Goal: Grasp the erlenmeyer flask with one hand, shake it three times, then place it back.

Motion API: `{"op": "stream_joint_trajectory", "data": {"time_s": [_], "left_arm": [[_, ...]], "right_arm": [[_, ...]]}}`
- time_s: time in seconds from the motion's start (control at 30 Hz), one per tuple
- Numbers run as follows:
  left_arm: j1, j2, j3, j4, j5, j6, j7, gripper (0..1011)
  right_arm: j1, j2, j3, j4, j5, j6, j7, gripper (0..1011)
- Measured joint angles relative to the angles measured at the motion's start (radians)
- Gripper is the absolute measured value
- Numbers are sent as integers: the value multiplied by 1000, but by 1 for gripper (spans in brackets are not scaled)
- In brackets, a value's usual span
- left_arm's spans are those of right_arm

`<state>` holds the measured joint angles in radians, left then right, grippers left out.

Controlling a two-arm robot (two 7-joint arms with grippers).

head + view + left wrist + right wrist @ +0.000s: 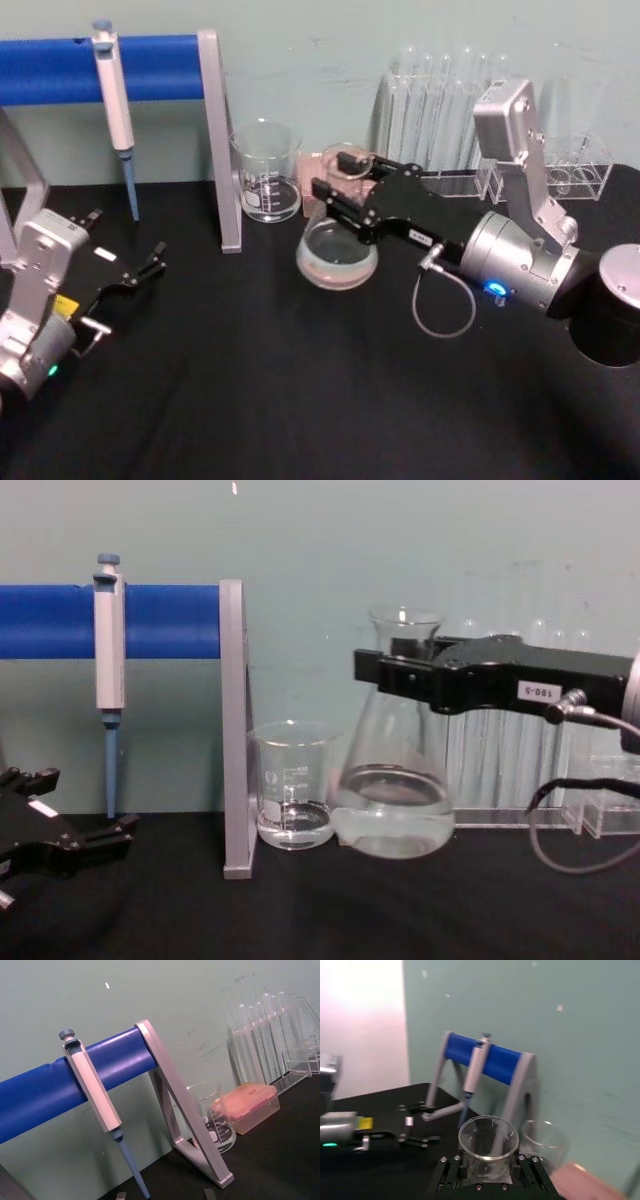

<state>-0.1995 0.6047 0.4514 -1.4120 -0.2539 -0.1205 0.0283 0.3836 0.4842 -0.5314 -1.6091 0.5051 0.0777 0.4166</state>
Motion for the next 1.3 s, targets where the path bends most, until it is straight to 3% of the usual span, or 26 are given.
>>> {"op": "stream_joint_trajectory", "data": {"time_s": [0.23, 0.63, 1.3], "left_arm": [[0, 0, 0, 0, 0, 0, 0, 1001], [0, 0, 0, 0, 0, 0, 0, 1001], [0, 0, 0, 0, 0, 0, 0, 1001]], "right_arm": [[-16, -19, 44, 15, -40, 9, -80, 453], [-45, -37, 114, 27, -82, 23, -159, 453], [-79, -59, 191, 28, -126, 40, -187, 453]]}}
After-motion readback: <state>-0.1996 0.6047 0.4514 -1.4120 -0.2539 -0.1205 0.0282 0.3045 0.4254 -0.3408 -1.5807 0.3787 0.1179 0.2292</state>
